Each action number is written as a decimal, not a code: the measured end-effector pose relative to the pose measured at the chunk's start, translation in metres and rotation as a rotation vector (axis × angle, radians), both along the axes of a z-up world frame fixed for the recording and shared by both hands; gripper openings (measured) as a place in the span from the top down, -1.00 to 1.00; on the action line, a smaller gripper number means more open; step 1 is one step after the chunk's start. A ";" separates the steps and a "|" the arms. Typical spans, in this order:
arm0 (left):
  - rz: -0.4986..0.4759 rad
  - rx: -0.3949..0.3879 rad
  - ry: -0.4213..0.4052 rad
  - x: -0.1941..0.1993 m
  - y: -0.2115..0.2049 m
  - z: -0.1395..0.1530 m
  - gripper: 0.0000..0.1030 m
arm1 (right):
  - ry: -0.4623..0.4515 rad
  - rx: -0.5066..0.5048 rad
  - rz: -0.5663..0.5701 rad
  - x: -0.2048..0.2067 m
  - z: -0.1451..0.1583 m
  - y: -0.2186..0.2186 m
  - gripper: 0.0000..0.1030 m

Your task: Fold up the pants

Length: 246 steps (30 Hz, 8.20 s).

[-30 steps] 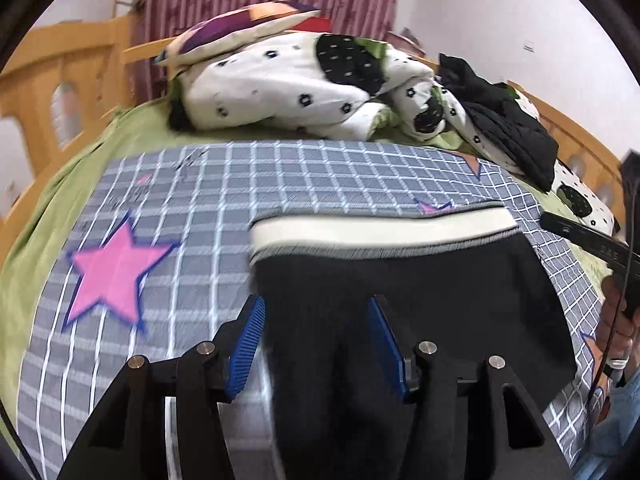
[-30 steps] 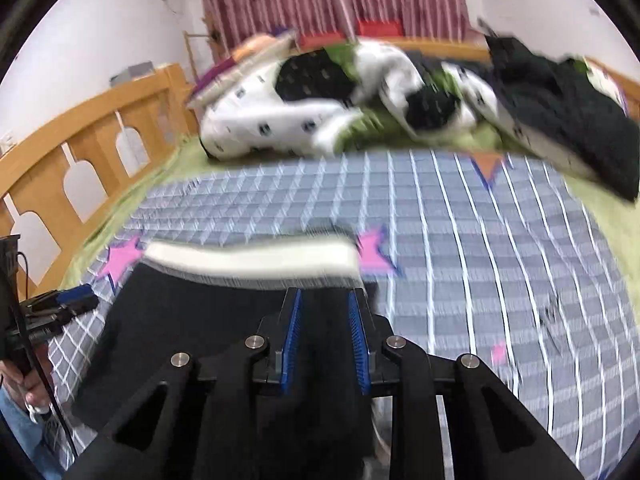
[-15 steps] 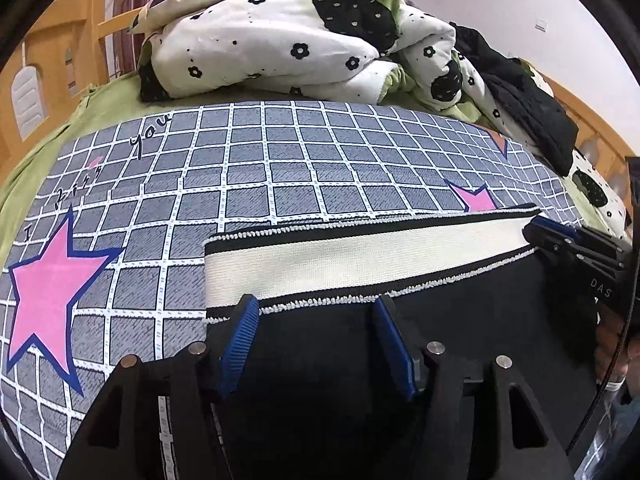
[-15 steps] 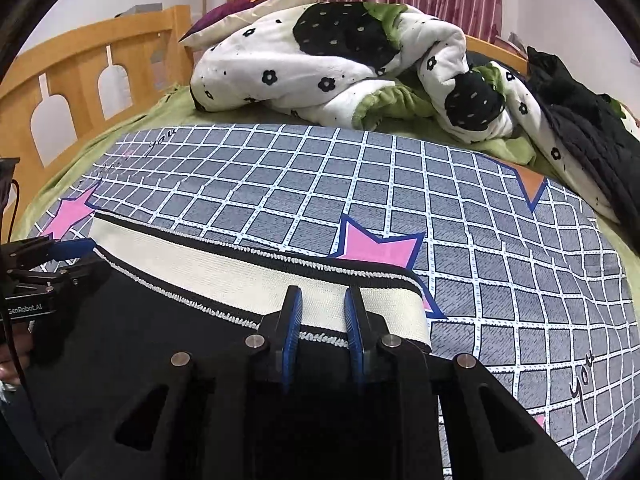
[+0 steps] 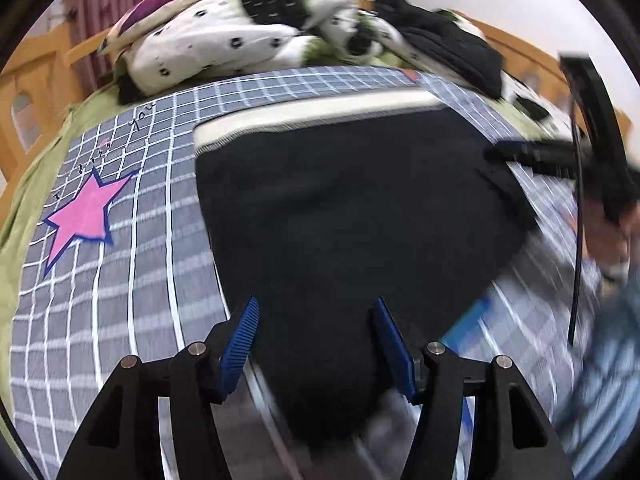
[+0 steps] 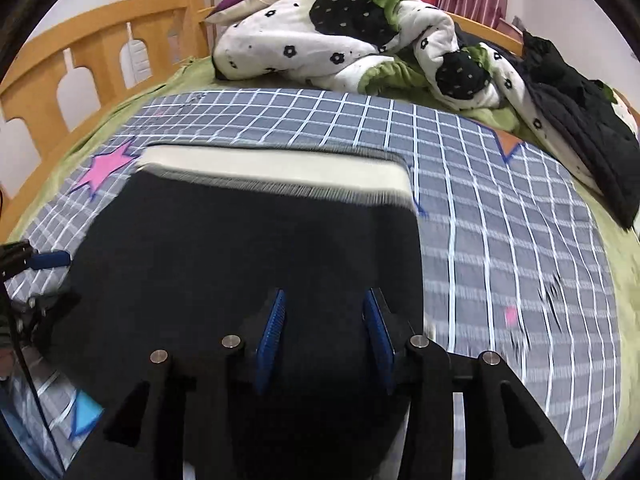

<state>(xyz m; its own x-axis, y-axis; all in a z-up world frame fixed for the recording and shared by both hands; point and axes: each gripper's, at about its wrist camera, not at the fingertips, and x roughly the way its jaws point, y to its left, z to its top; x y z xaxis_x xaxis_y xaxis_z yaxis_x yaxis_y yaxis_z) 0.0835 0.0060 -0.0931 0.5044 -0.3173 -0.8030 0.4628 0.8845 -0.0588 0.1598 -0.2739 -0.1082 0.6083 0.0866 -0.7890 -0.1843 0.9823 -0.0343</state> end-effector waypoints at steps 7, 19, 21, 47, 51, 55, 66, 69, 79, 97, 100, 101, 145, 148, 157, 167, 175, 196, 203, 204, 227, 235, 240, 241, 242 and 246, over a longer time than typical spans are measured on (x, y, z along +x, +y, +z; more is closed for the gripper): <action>-0.011 0.234 -0.074 -0.056 -0.003 -0.025 -0.14 | -0.082 0.067 -0.083 -0.087 0.032 -0.019 0.17; 0.132 0.114 -0.154 -0.041 0.009 -0.013 0.65 | -0.009 0.106 -0.153 -0.087 0.019 -0.036 0.15; 0.160 0.095 -0.051 -0.035 0.016 -0.031 0.66 | -0.009 0.122 -0.159 -0.087 0.019 -0.039 0.15; 0.168 0.025 -0.039 -0.049 0.025 -0.028 0.48 | 0.038 -0.054 -0.059 -0.078 -0.009 -0.009 0.15; 0.193 -0.036 0.020 -0.062 0.045 -0.015 0.45 | 0.005 -0.050 -0.059 -0.079 -0.005 -0.016 0.15; 0.242 -0.105 -0.065 -0.068 0.056 0.007 0.19 | -0.035 -0.004 -0.085 -0.075 0.001 -0.029 0.15; 0.229 0.042 -0.012 -0.007 -0.014 -0.022 0.10 | -0.052 -0.082 -0.014 -0.055 -0.036 -0.009 0.15; 0.204 0.143 -0.072 -0.022 -0.028 -0.025 0.02 | 0.008 -0.029 -0.025 -0.058 -0.040 -0.018 0.14; 0.267 0.051 -0.151 0.014 -0.015 0.016 -0.01 | -0.087 0.081 -0.049 -0.067 0.003 -0.024 0.00; 0.327 0.164 -0.143 0.164 -0.046 -0.007 -0.05 | -0.082 0.049 -0.172 0.094 -0.019 -0.020 0.03; 0.330 0.132 -0.121 0.170 -0.042 -0.012 -0.17 | -0.062 0.102 -0.159 0.098 -0.022 -0.027 0.01; 0.332 0.129 -0.119 0.171 -0.042 -0.012 -0.19 | -0.064 0.106 -0.155 0.100 -0.024 -0.027 0.01; 0.325 0.061 -0.042 0.160 -0.039 -0.021 -0.44 | -0.129 -0.004 -0.158 0.105 -0.024 -0.014 0.24; 0.315 0.075 -0.028 0.145 -0.036 -0.021 -0.44 | -0.122 -0.009 -0.168 0.101 -0.020 -0.015 0.18; 0.280 0.117 -0.025 0.085 -0.026 -0.018 -0.44 | -0.115 -0.078 -0.152 0.044 -0.015 -0.021 0.16; 0.319 0.072 0.031 0.017 -0.022 -0.012 -0.43 | -0.035 -0.042 -0.229 -0.026 -0.013 -0.028 0.11; 0.357 0.015 0.072 -0.023 -0.016 -0.010 -0.43 | 0.041 -0.039 -0.201 -0.079 -0.024 -0.001 0.11; 0.424 -0.015 -0.138 -0.121 -0.040 0.105 -0.47 | -0.156 0.027 -0.236 -0.201 0.092 -0.006 -0.60; 0.448 0.001 -0.138 -0.137 -0.039 0.103 -0.56 | -0.171 0.010 -0.197 -0.229 0.092 0.002 -0.85; 0.444 0.004 -0.139 -0.139 -0.040 0.103 -0.57 | -0.170 0.007 -0.197 -0.231 0.092 0.002 -0.85; 0.447 0.003 -0.141 -0.145 -0.037 0.100 -0.58 | -0.175 0.011 -0.190 -0.233 0.092 -0.004 -0.85; 0.444 0.000 -0.141 -0.146 -0.038 0.100 -0.58 | -0.178 0.023 -0.195 -0.233 0.093 -0.011 -0.85; 0.443 0.001 -0.142 -0.146 -0.038 0.100 -0.58 | -0.183 0.027 -0.200 -0.233 0.094 -0.013 -0.85; 0.443 0.001 -0.141 -0.146 -0.038 0.100 -0.58 | -0.182 0.027 -0.200 -0.233 0.094 -0.013 -0.85; 0.443 0.001 -0.141 -0.146 -0.038 0.100 -0.58 | -0.182 0.028 -0.199 -0.233 0.094 -0.014 -0.85; 0.442 -0.001 -0.141 -0.146 -0.039 0.100 -0.58 | -0.181 0.026 -0.200 -0.233 0.094 -0.015 -0.85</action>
